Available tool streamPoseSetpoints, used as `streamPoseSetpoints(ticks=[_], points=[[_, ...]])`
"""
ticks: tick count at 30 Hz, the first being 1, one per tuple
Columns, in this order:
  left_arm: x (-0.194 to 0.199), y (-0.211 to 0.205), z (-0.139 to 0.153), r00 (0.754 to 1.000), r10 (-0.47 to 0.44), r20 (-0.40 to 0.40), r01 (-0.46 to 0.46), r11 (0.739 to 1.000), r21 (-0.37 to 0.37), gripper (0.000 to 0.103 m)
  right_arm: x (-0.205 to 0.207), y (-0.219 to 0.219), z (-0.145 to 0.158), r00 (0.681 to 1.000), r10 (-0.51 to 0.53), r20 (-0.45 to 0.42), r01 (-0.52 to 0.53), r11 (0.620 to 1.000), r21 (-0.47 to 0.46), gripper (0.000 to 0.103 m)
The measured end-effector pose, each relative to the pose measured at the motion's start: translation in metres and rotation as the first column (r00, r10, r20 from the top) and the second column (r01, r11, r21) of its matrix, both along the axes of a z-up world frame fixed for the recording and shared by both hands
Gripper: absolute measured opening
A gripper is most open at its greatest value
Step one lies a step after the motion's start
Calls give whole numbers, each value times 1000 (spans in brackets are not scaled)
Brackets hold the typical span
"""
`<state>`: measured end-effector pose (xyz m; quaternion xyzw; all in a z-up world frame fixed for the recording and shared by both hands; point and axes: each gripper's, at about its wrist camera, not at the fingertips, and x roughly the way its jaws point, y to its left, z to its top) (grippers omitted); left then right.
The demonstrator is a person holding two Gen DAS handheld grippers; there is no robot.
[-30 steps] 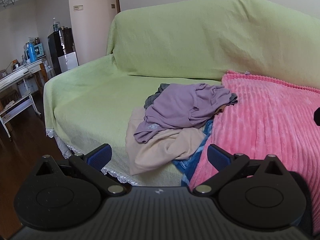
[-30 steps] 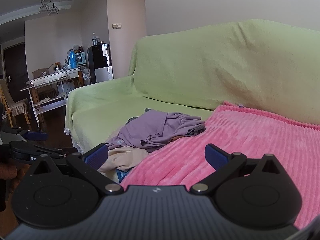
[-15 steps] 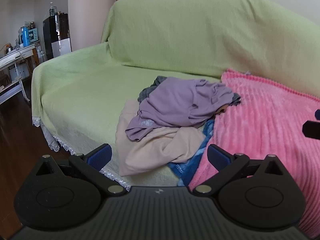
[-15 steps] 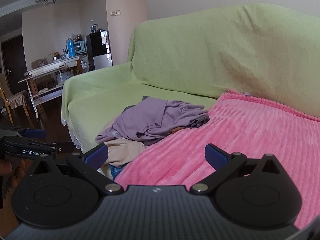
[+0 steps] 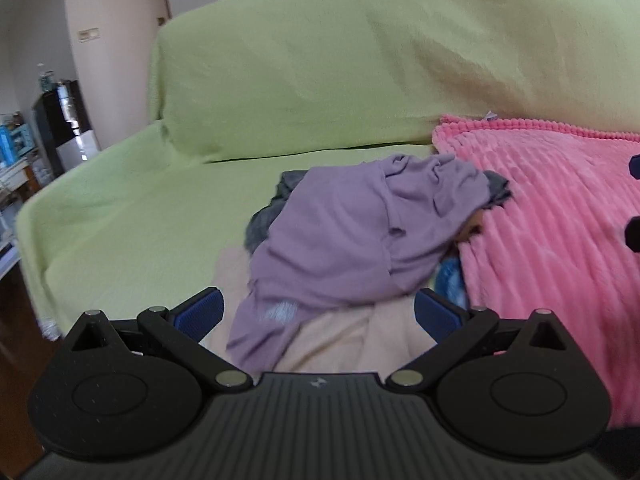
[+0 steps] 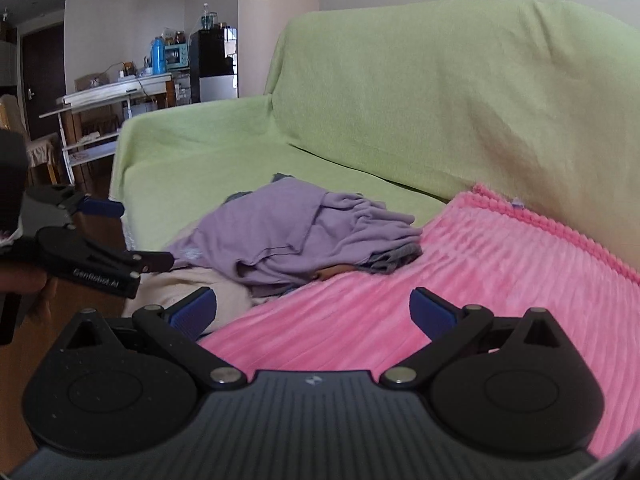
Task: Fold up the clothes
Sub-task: 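Move both tools toward the lavender top on the clothes pile, then grasp the lavender top with the left tool while the right tool grasps another edge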
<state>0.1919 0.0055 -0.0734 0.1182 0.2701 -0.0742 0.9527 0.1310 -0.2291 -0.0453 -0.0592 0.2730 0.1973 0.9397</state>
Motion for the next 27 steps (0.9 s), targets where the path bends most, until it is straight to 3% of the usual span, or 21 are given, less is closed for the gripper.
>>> streamPoseSetpoints(ticks=[6, 8, 12, 13, 14, 15, 16, 22, 25, 27], points=[[70, -2, -21, 998, -54, -20, 55, 998, 43, 98, 57, 10, -18, 998, 68, -5, -68, 995, -73, 92], [86, -1, -30, 997, -60, -49, 63, 996, 57, 80, 79, 16, -25, 996, 93, 0, -93, 991, -95, 91], [94, 3, -44, 991, -100, -90, 102, 995, 20, 56, 114, 27, -34, 992, 127, -8, -127, 988, -93, 87], [92, 4, -45, 990, -109, -93, 109, 994, 3, 40, 120, 31, -37, 991, 136, -14, -137, 987, -84, 86], [90, 5, -46, 989, -118, -95, 117, 993, -16, 16, 125, 35, -39, 989, 147, -23, -148, 987, -69, 84], [85, 7, -46, 988, -128, -89, 124, 991, -47, 0, 129, 39, -42, 987, 158, -31, -160, 986, -55, 82], [80, 9, -44, 988, -137, -78, 131, 988, -76, 0, 133, 44, -45, 985, 169, -40, -171, 984, -41, 82], [71, 28, -36, 990, -141, -5, 140, 986, -92, 2, 165, 69, -66, 973, 203, -112, -200, 979, 41, 78], [68, 43, -35, 993, -116, -8, 115, 990, -83, 6, 181, 79, -74, 968, 201, -149, -188, 978, 93, 77], [68, 52, -36, 996, -84, -12, 83, 994, -73, 26, 193, 84, -79, 964, 200, -174, -174, 973, 154, 69]])
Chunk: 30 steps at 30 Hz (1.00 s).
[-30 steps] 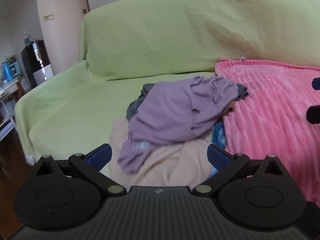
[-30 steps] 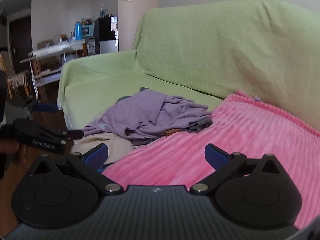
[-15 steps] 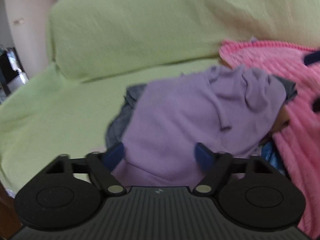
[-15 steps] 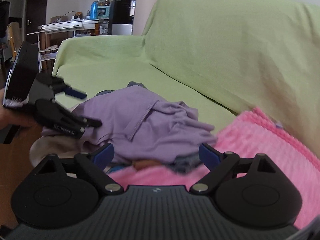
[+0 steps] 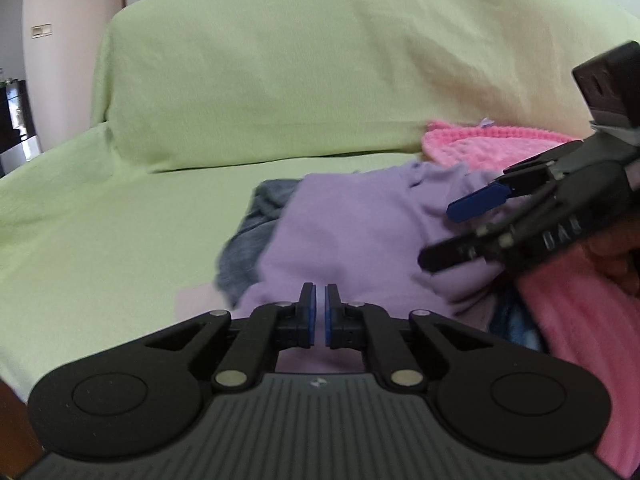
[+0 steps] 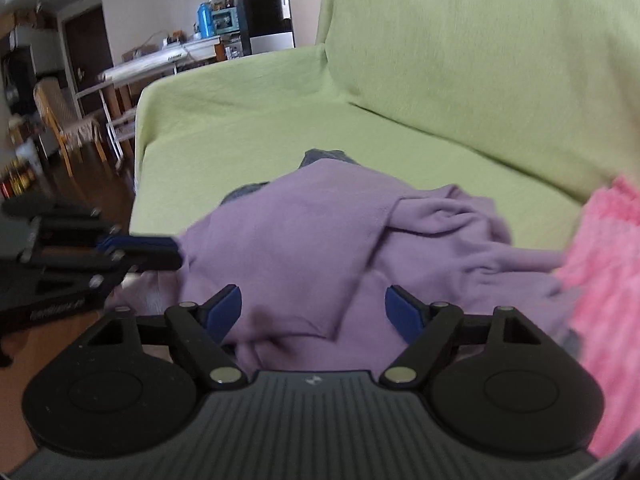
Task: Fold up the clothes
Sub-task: 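Grasp the lavender top with the left tool while the right tool grasps another edge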
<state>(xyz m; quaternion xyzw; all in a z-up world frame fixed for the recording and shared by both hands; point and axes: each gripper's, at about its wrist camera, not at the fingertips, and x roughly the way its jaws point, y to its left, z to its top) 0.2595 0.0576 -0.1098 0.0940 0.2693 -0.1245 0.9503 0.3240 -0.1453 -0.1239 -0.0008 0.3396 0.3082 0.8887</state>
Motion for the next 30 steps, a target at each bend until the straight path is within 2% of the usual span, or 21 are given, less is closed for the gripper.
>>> streamPoseSetpoints(ticks=[1, 2, 4, 5, 7, 10, 11, 14, 17, 19, 21, 22, 23, 26, 29, 30], points=[[-2, 4, -1, 1000, 13, -3, -13, 1000, -4, 43, 6, 2, -2, 1000, -7, -21, 8, 1000, 29, 66], [-4, 9, -3, 1000, 25, -6, -25, 1000, -10, 51, 14, 4, -5, 999, -19, -47, 22, 998, 55, 59], [-10, 15, -9, 999, 36, -19, -36, 999, -21, 54, 22, 5, -9, 996, -47, -82, 52, 996, 68, 43], [-12, 15, -11, 999, 28, -24, -28, 999, -14, 55, 25, 2, -9, 994, -58, -94, 66, 994, 83, 24], [-16, 13, -14, 1000, 10, -25, -10, 1000, -4, 60, 27, -12, -4, 989, -69, -128, 89, 983, 161, 5], [-19, 6, -14, 999, -34, -13, 34, 999, 16, 64, 18, -33, 13, 989, -88, -120, 116, 960, 254, 3], [-18, 2, -14, 999, -42, -6, 42, 998, 35, 68, 11, -42, 25, 990, -100, -95, 123, 952, 282, 3], [-11, -8, -14, 998, -64, 3, 64, 995, 71, 69, -6, -63, 57, 991, -131, -16, 129, 942, 309, 3], [-4, -15, -11, 997, -73, 4, 73, 995, 66, 69, -21, -82, 83, 986, -164, 38, 143, 932, 334, 3], [-1, -21, -5, 993, -116, 10, 116, 993, 19, 70, -33, -97, 101, 980, -189, 62, 155, 922, 355, 3], [2, -28, -2, 989, -151, 0, 151, 989, -1, 62, -43, -110, 111, 977, -206, 62, 169, 914, 369, 3], [2, -33, 1, 982, -188, -7, 188, 982, -14, 27, -48, -115, 117, 975, -215, 64, 177, 912, 370, 3], [1, -40, 5, 975, -224, -7, 223, 974, -22, 2, -55, -121, 123, 971, -228, 71, 187, 911, 368, 3], [-17, -67, 30, 952, -301, 59, 301, 954, 13, 2, -83, -146, 140, 955, -284, 90, 231, 897, 377, 3], [-34, -94, 59, 916, -386, 113, 383, 923, 44, 2, -118, -179, 160, 930, -353, 106, 285, 872, 399, 3], [-40, -107, 74, 896, -421, 140, 417, 907, 54, 2, -130, -190, 167, 920, -375, 112, 302, 863, 404, 3]])
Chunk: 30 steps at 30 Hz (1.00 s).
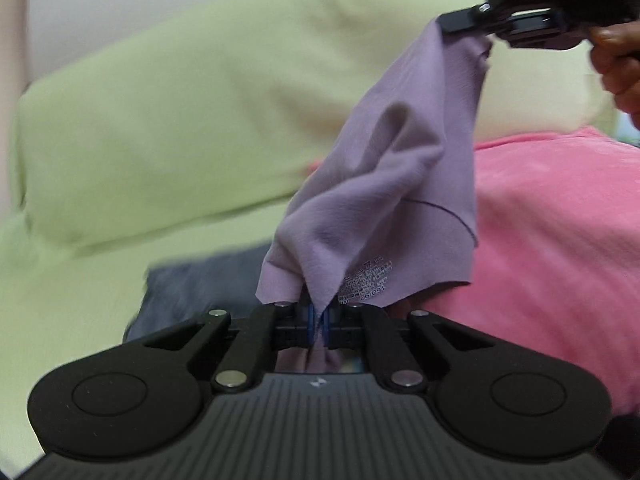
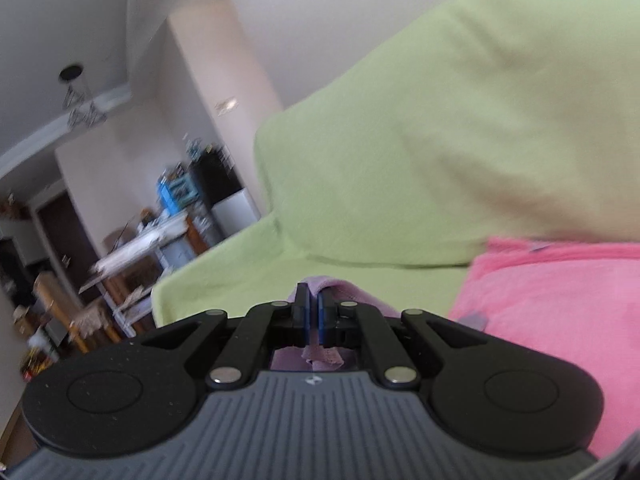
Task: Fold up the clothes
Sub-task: 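Grasp the lavender top with the left tool while the right tool grasps another edge, then lift the lavender top with both tools and lay it on the pink blanket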
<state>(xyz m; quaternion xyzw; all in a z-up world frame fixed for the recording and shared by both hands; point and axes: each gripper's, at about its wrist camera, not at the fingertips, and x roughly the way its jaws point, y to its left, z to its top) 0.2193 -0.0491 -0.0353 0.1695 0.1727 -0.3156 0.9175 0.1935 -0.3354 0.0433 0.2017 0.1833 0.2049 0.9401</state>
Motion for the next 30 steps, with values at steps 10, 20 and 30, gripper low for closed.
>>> streamPoseSetpoints(ticks=[10, 20, 30], points=[[-40, -143, 131, 909, -325, 262, 353, 933, -67, 2, -224, -118, 114, 900, -372, 228, 379, 925, 12, 3], [-43, -315, 128, 819, -537, 199, 551, 834, -16, 2, -348, -127, 111, 809, -525, 262, 546, 838, -8, 3], [-85, -297, 36, 827, -554, 97, 504, 805, 313, 9, -263, -63, -54, 959, -180, -221, 217, 964, 156, 10]])
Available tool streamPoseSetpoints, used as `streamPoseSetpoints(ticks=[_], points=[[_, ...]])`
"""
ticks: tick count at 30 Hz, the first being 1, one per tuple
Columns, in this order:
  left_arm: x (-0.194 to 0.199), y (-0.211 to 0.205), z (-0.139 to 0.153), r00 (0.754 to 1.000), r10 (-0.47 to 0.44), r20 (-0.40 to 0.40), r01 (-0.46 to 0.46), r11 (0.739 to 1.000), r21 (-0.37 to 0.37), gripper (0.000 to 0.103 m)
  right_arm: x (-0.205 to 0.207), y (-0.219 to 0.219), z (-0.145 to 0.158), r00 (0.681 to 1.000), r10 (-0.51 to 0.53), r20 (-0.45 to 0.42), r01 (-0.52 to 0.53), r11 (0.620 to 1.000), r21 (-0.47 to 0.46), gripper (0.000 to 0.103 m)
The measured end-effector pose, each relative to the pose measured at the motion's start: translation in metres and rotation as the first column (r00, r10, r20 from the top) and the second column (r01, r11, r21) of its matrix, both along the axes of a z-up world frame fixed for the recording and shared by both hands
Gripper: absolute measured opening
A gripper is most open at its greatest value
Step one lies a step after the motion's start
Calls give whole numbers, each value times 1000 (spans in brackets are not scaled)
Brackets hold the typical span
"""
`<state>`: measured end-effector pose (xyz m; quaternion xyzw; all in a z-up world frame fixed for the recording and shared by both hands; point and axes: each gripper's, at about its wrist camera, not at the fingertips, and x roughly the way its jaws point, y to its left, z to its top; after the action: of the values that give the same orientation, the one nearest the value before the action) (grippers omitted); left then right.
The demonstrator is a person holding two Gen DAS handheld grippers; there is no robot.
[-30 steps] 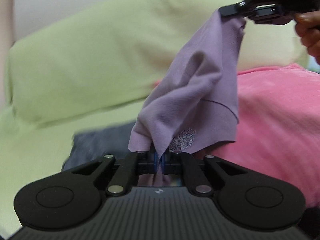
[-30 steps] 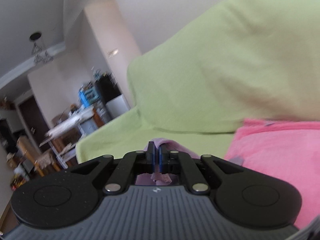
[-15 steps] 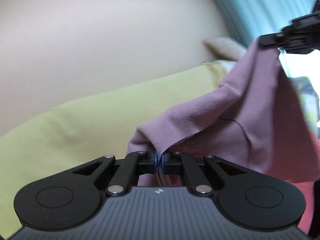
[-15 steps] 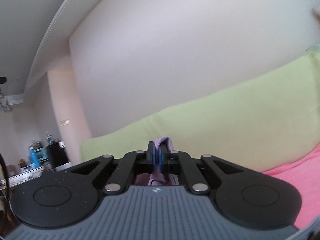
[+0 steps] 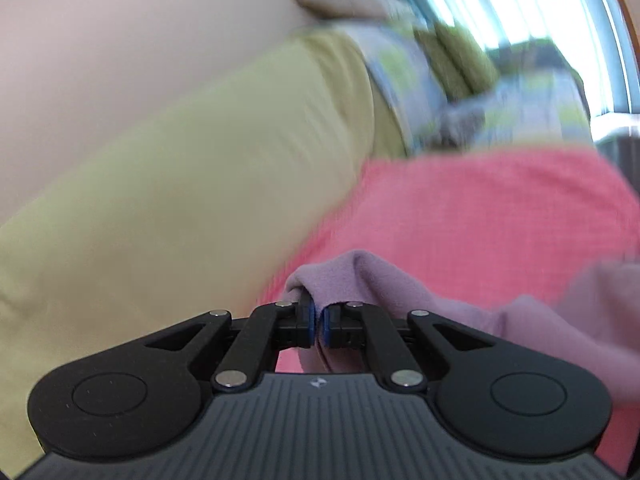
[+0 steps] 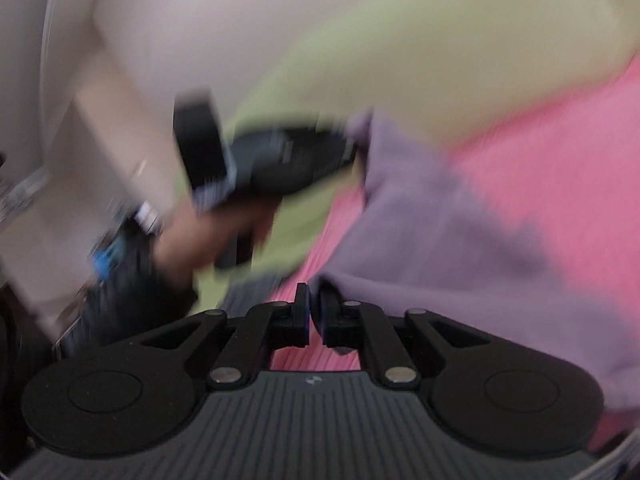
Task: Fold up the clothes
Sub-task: 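Lift the lavender top with both tools and lay it on the pink blanket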
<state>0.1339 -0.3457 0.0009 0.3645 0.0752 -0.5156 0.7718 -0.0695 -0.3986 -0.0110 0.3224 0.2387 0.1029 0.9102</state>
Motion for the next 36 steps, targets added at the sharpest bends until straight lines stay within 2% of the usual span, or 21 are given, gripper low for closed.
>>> streamPoseSetpoints(ticks=[1, 3, 5, 7, 13, 14, 15, 16, 18, 20, 22, 23, 24, 26, 28, 29, 32, 33, 34, 35, 36], points=[[7, 12, -9, 999, 38, -17, -38, 999, 27, 12, 12, 7, -8, 998, 53, -26, -53, 998, 25, 13], [12, 29, -19, 993, 103, -49, -100, 993, 58, 14, 27, 14, -10, 991, 126, -35, -124, 991, 41, 29], [20, 61, -32, 974, 196, -113, -188, 979, 77, 32, 39, 16, -4, 983, 184, -21, -183, 982, 43, 31], [23, 84, -41, 949, 266, -168, -256, 963, 77, 43, 48, 14, 3, 976, 218, -7, -218, 975, 45, 32], [11, 124, -48, 863, 362, -352, -381, 924, 17, 48, 49, -30, 7, 968, 248, 43, -250, 967, 50, 39], [8, 128, -48, 845, 367, -389, -397, 918, 5, 49, 46, -34, 5, 959, 281, 45, -284, 957, 62, 49], [4, 135, -52, 821, 366, -438, -411, 912, -8, 49, 51, -34, 7, 937, 347, 47, -350, 933, 79, 60], [1, 139, -55, 809, 365, -461, -418, 909, -13, 49, 57, -32, 11, 912, 407, 52, -410, 908, 83, 62], [-5, 140, -62, 788, 365, -496, -428, 903, -16, 50, 65, -26, 17, 877, 477, 61, -480, 874, 79, 62], [-12, 140, -68, 773, 366, -519, -436, 900, -15, 50, 75, -17, 21, 818, 570, 80, -576, 809, 116, 62], [-27, 142, -76, 768, 366, -525, -436, 900, -9, 50, 86, -4, 28, 759, 641, 113, -651, 748, 126, 62], [-32, 141, -79, 768, 368, -525, -435, 900, -6, 51, 89, -3, 32, 753, 647, 125, -658, 744, 115, 62], [-36, 140, -80, 763, 367, -533, -436, 900, -4, 51, 93, -3, 38, 761, 636, 131, -648, 756, 95, 65], [-44, 139, -82, 744, 353, -567, -433, 901, -7, 55, 92, -9, 48, 815, 569, 106, -573, 820, 3, 76], [-51, 136, -84, 724, 334, -604, -428, 904, -13, 57, 113, -15, 52, 877, 479, 43, -468, 870, -154, 78], [-55, 135, -85, 713, 324, -622, -425, 905, -16, 58, 124, -17, 49, 899, 438, 3, -421, 865, -274, 78], [-62, 131, -89, 681, 301, -668, -422, 906, -22, 58, 156, -19, 35, 925, 371, -83, -362, 795, -487, 78], [-64, 130, -90, 670, 294, -682, -422, 906, -23, 58, 177, -20, 24, 929, 348, -127, -356, 746, -563, 78], [-67, 128, -91, 659, 288, -694, -422, 906, -24, 58, 199, -22, 12, 923, 349, -160, -370, 699, -612, 78], [-73, 123, -90, 649, 287, -704, -425, 905, -22, 58, 210, -22, 6, 917, 358, -174, -384, 678, -627, 78], [-80, 118, -97, 622, 283, -730, -433, 901, -19, 58, 216, -21, 1, 909, 371, -189, -401, 656, -640, 78]])
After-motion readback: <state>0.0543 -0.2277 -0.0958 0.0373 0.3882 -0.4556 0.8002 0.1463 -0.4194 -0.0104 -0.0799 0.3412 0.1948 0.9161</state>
